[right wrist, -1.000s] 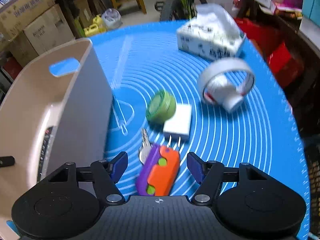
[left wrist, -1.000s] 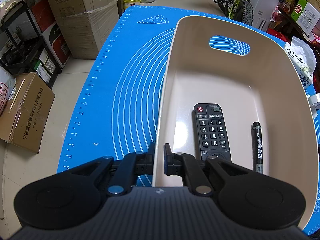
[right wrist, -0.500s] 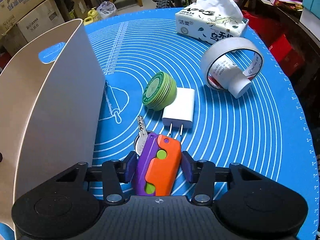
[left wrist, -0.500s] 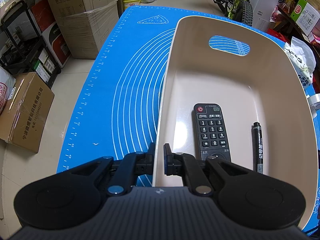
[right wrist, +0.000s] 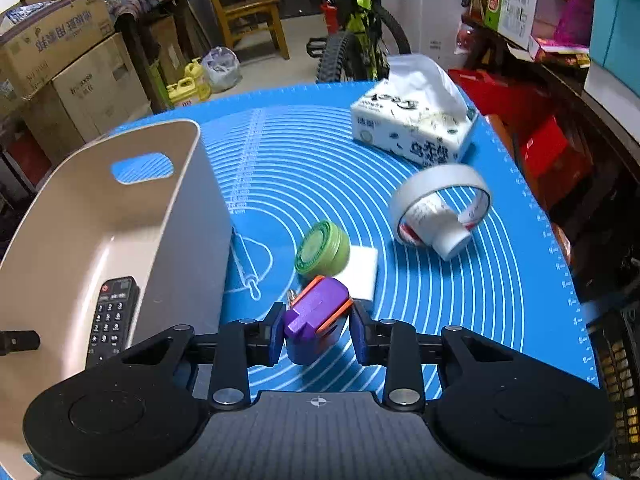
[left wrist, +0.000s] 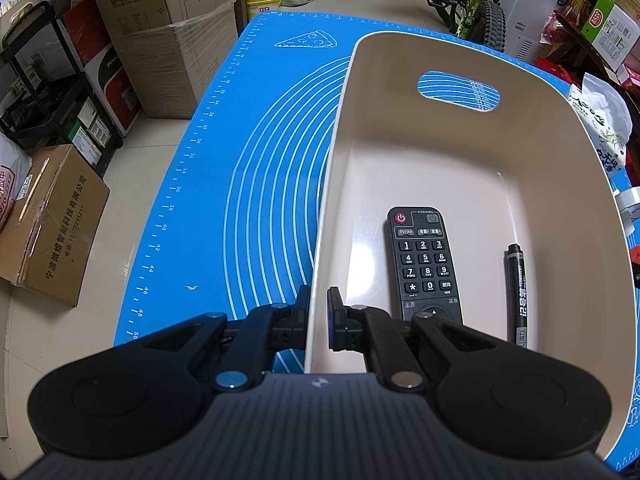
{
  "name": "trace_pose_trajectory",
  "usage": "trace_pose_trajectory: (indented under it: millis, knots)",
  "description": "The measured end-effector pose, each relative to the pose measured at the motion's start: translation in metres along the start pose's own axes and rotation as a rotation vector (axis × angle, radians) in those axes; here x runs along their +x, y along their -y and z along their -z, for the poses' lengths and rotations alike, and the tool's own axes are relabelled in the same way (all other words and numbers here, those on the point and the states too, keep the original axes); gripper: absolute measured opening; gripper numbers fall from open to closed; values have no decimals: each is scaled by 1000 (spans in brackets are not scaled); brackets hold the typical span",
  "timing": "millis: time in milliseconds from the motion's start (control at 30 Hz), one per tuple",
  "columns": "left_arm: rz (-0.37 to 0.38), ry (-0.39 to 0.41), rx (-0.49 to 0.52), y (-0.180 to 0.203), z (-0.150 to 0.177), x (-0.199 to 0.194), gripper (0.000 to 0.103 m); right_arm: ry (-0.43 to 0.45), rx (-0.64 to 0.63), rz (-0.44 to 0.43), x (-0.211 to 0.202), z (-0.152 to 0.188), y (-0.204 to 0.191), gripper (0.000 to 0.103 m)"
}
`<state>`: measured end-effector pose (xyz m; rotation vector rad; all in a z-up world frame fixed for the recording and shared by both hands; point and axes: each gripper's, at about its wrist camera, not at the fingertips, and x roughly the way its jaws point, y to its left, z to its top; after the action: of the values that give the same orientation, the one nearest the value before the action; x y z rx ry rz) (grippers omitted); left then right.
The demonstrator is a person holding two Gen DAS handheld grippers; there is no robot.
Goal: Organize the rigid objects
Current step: 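Grasp the orange-purple toy with the right tool, then carry the toy with the right tool and release it into the bin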
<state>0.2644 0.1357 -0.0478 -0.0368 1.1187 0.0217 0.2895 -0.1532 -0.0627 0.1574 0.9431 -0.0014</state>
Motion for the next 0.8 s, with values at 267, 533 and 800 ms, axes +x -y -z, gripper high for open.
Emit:
trace_pose_trajectory:
  millis: [267,533,800]
  knots:
    - [1,0,-1,0,0,0,9,49,9,-7,-10,-2,0,41]
    - [-1,0,0,0,0,0,9,196,-16,-61,-51,-18,-16,41]
    - [-3,1,3,0,0,0,9,330,-75,-154,-88,-32,-51,41]
